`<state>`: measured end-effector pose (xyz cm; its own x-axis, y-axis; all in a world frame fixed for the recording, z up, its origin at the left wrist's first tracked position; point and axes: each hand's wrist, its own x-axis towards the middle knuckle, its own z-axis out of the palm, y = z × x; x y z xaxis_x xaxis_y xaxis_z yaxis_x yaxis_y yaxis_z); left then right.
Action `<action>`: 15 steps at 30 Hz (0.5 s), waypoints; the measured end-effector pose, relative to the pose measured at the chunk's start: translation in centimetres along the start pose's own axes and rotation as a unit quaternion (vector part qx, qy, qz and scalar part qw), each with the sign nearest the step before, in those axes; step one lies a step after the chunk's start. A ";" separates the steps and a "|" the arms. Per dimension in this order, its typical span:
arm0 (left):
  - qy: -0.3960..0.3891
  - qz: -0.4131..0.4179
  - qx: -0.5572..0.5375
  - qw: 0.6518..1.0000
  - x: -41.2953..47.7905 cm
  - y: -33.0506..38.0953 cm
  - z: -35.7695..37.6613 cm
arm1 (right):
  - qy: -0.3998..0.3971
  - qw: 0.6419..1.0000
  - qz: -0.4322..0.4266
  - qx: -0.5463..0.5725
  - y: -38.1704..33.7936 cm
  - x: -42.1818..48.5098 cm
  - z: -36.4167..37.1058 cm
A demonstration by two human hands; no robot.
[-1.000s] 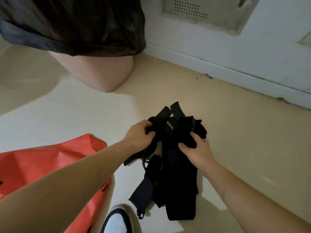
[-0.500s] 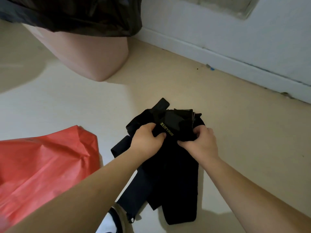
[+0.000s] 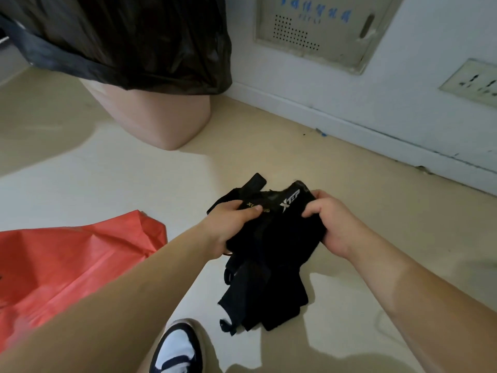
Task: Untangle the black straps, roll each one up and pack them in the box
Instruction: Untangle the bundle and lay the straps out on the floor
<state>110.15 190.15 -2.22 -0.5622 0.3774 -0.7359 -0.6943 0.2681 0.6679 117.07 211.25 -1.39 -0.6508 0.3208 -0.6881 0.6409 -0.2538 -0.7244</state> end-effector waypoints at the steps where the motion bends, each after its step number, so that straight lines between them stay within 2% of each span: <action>1: 0.007 0.009 0.009 1.000 0.1 -0.5 -0.4 | 0.009 0.999 -0.004 -0.033 0.2 -0.1 0.1; 4: 0.018 0.011 0.077 0.997 0.1 -2.7 -1.1 | 0.036 0.998 0.004 -0.056 1.9 0.1 0.5; 9: 0.049 0.015 0.097 0.994 1.1 -5.7 -0.9 | 0.051 0.997 0.046 -0.018 3.7 1.2 1.4; 12: 0.027 0.039 0.151 0.987 1.9 -7.0 -0.1 | 0.096 0.991 0.089 -0.016 4.5 2.5 1.1; 15: -0.005 0.050 0.187 0.981 2.2 -7.8 0.7 | 0.071 0.990 0.107 -0.063 4.9 2.5 0.6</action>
<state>114.69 189.51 -8.97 -0.6137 0.4260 -0.6648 -0.4214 0.5353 0.7320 118.34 210.22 -6.72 -0.4364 0.3991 -0.8064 0.8097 -0.2166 -0.5454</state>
